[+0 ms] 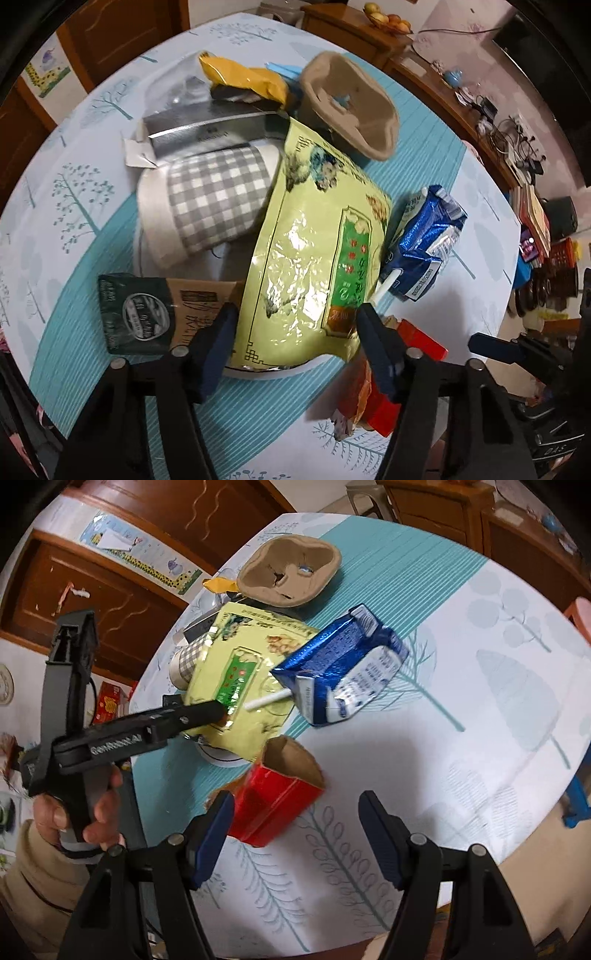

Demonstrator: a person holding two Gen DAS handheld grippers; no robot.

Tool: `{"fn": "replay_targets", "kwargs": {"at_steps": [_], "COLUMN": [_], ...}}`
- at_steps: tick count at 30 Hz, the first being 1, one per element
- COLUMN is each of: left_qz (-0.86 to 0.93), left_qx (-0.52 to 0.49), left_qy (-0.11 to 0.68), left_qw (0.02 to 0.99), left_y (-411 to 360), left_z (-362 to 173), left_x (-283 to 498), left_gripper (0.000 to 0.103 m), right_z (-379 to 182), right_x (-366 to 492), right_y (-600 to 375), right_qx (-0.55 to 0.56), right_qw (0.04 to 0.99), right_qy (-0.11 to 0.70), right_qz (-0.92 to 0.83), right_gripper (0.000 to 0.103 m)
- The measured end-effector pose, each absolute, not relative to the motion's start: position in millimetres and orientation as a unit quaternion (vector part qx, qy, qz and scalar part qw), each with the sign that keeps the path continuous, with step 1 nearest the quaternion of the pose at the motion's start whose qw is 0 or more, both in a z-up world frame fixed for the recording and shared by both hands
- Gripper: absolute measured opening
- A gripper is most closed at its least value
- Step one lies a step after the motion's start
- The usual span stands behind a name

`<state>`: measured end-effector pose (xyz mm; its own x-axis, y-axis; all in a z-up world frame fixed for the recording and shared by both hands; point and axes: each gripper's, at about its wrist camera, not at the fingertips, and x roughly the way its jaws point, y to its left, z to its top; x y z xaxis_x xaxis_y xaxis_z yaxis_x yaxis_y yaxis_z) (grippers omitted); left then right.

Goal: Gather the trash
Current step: 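Grasp the red paper cup with the right gripper while the left grasps the yellow-green snack bag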

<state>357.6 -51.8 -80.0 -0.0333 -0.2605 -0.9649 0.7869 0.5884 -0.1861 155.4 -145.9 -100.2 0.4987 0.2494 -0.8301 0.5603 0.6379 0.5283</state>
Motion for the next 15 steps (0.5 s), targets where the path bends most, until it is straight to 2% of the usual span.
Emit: {"fn": "replay_targets", "kwargs": {"at_steps": [15], "left_qz": [-0.407], "left_qx": [0.211], "left_qy": [0.606], "left_qw": [0.650], "left_y": [-66], "left_z": [-88], "left_x": [348], "left_gripper": [0.062], "right_z": [-124], "right_x": [202], "right_y": [-124], "right_qx": [0.440], "right_qw": [0.732], "right_qy": [0.508], "right_qz": [-0.108], "right_gripper": [0.070]}}
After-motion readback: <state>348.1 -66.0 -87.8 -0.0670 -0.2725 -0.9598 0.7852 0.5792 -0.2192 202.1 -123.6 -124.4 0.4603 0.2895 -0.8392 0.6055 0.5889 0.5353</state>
